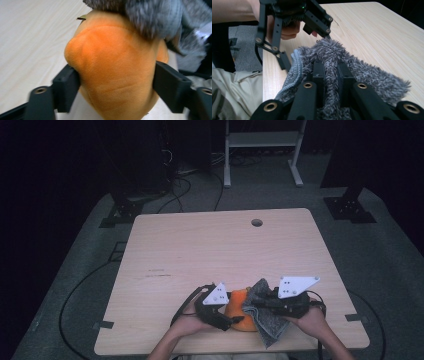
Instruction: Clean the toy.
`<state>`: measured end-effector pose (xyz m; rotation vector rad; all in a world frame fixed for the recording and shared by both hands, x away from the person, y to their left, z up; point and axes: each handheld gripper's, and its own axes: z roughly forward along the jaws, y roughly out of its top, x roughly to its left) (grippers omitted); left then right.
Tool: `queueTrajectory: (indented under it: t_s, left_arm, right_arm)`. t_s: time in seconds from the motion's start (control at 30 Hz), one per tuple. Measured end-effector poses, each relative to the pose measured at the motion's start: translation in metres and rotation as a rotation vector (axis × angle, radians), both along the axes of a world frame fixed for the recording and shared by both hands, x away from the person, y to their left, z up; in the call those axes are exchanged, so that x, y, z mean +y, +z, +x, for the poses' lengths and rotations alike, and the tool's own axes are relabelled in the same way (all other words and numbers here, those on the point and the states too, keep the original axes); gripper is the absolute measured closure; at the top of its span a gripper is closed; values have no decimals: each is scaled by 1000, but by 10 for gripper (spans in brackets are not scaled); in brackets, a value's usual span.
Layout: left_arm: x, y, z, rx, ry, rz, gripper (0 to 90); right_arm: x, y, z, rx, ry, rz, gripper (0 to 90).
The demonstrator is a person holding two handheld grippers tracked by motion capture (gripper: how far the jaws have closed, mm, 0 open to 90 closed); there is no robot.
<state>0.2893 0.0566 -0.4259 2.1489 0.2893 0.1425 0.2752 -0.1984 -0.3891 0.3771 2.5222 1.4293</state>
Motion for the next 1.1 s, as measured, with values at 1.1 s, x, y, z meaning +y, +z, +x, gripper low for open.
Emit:
queueTrajectory:
  t_s: [1.1]
  left_arm:
    - [15,2,9,41,21,-28,195]
  right_arm:
    - [-31,-24,-3,25,-103,43,794]
